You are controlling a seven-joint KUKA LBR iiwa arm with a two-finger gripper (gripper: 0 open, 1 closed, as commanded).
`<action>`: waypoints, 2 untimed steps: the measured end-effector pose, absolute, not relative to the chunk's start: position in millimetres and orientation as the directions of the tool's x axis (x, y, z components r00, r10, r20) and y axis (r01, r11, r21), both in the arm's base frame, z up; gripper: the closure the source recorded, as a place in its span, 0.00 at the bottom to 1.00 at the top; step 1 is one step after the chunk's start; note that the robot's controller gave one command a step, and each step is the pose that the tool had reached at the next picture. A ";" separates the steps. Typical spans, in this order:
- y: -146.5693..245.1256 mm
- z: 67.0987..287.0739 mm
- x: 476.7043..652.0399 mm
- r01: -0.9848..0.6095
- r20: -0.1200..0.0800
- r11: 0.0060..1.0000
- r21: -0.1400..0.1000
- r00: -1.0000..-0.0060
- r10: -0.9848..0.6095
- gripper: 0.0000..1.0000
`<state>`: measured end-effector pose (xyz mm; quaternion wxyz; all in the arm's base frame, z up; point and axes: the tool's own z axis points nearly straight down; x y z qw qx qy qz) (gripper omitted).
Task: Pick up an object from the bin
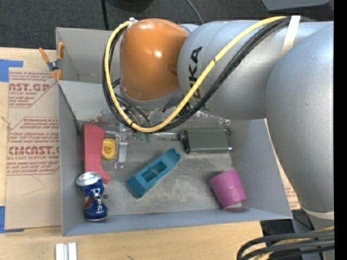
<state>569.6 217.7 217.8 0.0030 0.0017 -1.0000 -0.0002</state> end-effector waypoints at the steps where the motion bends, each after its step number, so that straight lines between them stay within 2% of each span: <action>1: 216.7 222.8 571.1 -0.001 -0.001 1.000 0.002 -1.000 -0.001 0.00; 2: 208.5 180.3 567.0 -0.038 -0.007 0.999 0.003 -0.999 -0.038 0.00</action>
Offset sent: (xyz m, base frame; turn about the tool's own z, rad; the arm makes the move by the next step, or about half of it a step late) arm -0.0152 -0.0287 -0.1288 -0.1003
